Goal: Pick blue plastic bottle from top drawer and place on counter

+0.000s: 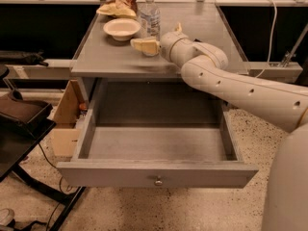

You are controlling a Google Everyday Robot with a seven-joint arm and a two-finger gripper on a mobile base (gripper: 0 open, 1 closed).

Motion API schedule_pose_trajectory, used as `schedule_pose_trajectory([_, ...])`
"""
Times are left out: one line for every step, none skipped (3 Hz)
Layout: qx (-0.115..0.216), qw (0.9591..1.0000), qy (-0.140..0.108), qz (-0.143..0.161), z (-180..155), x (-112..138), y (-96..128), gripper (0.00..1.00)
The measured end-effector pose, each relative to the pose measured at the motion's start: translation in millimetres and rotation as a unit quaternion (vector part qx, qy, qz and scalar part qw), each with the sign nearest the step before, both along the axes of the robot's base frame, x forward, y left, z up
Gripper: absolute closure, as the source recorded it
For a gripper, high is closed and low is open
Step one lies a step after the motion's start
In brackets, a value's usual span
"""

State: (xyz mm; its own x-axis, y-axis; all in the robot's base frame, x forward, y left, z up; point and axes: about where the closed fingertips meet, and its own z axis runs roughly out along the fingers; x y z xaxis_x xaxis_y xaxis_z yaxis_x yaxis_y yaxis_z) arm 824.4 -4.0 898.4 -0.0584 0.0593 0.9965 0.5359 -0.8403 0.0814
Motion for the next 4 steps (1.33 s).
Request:
schedule_pose_trajectory([-0.001,0.9999,-0.011,0.01,7.7,-8.5,1.7,0.0])
schedule_pose_trajectory([-0.02,0.9986,-0.044,0.021,45.7,-35.7,-15.3,0.0])
schedule_pose_trajectory([-0.07,0.9956,-0.059,0.019,83.0,-67.0,-35.7,0.0])
schedule_pose_trajectory([-0.128,0.9891,-0.07,-0.02,136.1,-103.6,-80.8,0.0])
